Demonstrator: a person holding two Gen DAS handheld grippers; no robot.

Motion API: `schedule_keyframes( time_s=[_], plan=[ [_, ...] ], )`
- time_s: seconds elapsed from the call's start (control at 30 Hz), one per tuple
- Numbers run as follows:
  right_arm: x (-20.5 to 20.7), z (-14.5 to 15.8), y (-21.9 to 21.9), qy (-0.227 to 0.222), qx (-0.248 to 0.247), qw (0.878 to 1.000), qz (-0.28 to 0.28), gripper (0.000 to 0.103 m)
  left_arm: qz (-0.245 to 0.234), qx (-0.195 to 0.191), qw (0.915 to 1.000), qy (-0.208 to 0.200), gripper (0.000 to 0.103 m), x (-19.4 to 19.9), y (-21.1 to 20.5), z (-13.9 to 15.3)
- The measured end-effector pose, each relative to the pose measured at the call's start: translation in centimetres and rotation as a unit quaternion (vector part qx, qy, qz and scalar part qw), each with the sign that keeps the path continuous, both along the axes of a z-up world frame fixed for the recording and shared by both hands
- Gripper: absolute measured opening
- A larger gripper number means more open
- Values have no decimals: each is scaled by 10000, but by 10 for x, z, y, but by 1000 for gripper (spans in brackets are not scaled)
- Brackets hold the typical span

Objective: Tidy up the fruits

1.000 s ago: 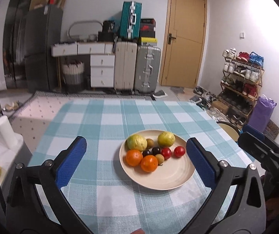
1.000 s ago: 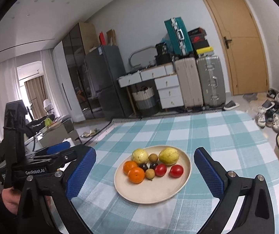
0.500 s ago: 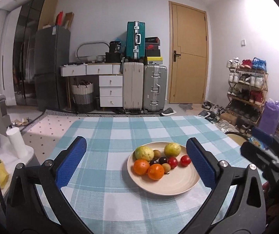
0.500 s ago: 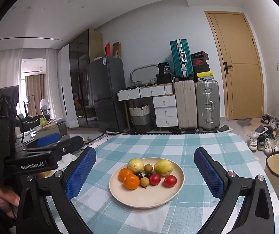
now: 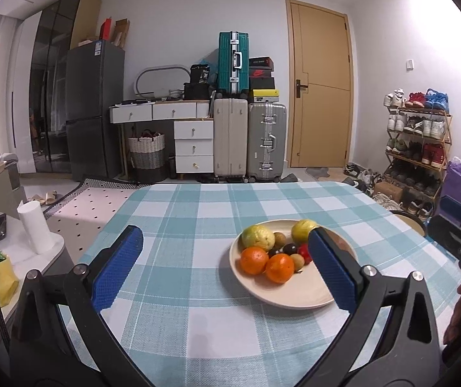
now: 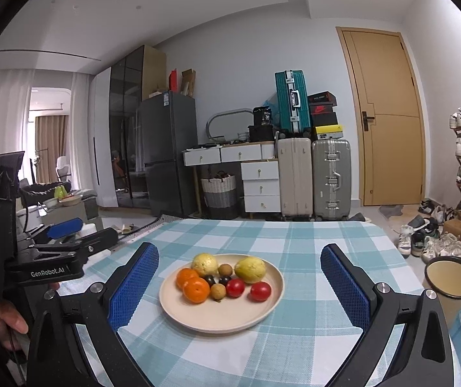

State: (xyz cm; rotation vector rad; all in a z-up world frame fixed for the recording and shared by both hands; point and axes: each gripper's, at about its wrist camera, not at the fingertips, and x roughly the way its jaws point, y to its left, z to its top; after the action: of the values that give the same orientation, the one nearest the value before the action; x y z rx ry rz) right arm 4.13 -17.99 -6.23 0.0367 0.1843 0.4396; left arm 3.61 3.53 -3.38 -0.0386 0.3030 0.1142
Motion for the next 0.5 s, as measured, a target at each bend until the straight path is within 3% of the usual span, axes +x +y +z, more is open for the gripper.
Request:
schedule_keyframes(
  time_s=[0.5],
  plan=[
    [7,-25,0,88,-416,9989,-173,103,183,-114,9996,181,102,15,20,-38]
  ],
)
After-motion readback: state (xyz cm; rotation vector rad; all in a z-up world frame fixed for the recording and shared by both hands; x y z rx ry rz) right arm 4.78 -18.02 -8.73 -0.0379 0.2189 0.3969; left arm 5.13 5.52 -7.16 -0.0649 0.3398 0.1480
